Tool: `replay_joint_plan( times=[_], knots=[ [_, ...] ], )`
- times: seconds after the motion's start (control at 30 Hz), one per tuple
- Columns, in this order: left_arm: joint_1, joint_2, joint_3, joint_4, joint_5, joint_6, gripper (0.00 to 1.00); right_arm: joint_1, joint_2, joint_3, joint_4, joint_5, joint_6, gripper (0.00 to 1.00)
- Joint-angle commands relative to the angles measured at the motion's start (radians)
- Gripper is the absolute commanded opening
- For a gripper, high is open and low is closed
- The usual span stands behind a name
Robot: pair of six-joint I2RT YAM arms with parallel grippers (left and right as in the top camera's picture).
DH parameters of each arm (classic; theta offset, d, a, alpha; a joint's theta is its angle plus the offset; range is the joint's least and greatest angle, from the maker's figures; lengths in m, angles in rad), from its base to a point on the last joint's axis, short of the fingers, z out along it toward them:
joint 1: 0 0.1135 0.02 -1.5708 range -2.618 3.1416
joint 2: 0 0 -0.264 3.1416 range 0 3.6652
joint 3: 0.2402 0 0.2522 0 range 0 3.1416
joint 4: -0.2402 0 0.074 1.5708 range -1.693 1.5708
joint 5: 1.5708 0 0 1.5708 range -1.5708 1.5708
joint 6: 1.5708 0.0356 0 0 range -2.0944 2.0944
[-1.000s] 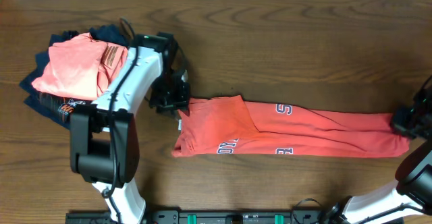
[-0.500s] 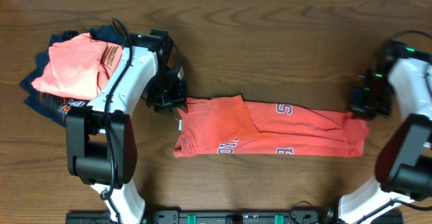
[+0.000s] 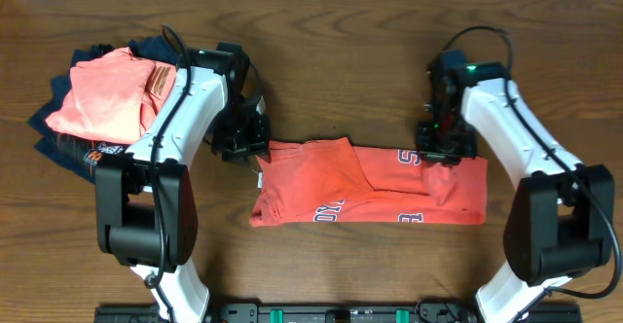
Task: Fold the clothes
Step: 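Fold the strip's right end leftward toward the left gripper with the right gripper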
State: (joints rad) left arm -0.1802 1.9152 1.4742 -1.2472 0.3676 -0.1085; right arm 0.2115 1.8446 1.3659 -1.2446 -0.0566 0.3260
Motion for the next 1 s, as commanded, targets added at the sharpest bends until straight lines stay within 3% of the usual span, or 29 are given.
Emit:
replay_joint_plan(
  times=[0.0, 0.2, 0.57, 0.83, 0.97],
  knots=[
    [0.0, -0.019, -0.002, 0.0, 0.006, -0.009, 0.43, 0.039, -0.008, 0.006, 0.0, -0.008, 0.018, 0.42],
    [0.0, -0.019, -0.002, 0.0, 0.006, -0.009, 0.43, 0.067, -0.008, 0.006, -0.012, -0.003, -0.072, 0.41],
    [0.0, -0.019, -0.002, 0.0, 0.006, -0.009, 0.43, 0.055, -0.007, -0.006, 0.012, 0.327, 0.255, 0.45],
    [0.0, -0.019, -0.002, 0.0, 0.006, -0.009, 0.43, 0.055, -0.007, -0.101, 0.138, 0.338, 0.291, 0.42],
    [0.0, -0.019, -0.002, 0.0, 0.006, -0.009, 0.44, 0.066, -0.007, -0.202, 0.232, 0.18, 0.194, 0.41]
  ],
)
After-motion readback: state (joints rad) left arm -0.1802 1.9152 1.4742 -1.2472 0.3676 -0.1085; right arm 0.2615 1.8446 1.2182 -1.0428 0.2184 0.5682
